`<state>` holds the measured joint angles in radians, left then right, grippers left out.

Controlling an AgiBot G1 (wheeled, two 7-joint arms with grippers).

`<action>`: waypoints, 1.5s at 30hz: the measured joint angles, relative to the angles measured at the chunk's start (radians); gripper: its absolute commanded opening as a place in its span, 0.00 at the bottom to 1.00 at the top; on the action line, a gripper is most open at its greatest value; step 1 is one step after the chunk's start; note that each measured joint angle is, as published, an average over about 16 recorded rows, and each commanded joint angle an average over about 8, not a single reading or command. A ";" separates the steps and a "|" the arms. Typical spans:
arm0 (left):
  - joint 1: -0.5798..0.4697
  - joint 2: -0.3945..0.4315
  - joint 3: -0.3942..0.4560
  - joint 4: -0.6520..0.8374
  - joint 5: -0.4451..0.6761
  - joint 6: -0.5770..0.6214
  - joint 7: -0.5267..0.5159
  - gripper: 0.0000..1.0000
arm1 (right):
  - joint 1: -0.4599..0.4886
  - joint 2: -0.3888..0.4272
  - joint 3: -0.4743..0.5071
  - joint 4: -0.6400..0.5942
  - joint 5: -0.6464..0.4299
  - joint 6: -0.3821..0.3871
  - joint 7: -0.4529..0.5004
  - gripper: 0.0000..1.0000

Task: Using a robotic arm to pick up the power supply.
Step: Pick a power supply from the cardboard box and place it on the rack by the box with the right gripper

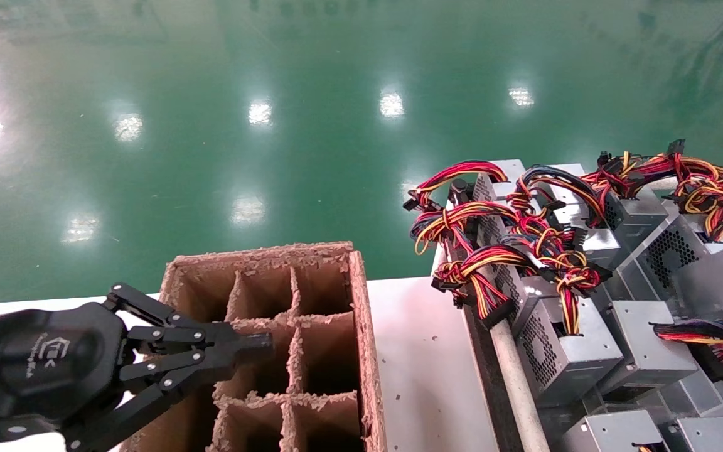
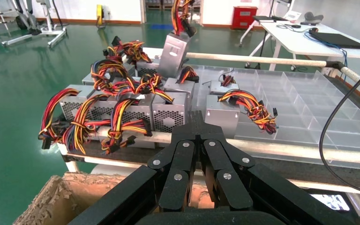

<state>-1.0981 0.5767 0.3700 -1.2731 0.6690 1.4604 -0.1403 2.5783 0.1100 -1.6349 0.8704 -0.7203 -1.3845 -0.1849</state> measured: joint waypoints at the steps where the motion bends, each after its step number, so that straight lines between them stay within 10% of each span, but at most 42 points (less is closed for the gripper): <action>1: 0.000 0.000 0.000 0.000 0.000 0.000 0.000 0.00 | -0.007 -0.004 -0.021 0.001 0.025 0.018 -0.009 0.00; 25: 0.000 0.000 0.000 0.000 0.000 0.000 0.000 0.00 | -0.219 -0.126 -0.373 0.031 0.662 0.383 -0.292 0.00; 45: 0.000 0.000 0.001 0.000 0.000 0.000 0.000 0.00 | -0.427 -0.200 -0.487 0.047 1.105 0.439 -0.526 0.00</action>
<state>-1.0983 0.5765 0.3705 -1.2731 0.6686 1.4602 -0.1400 2.1518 -0.0898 -2.1222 0.9173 0.3842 -0.9453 -0.7112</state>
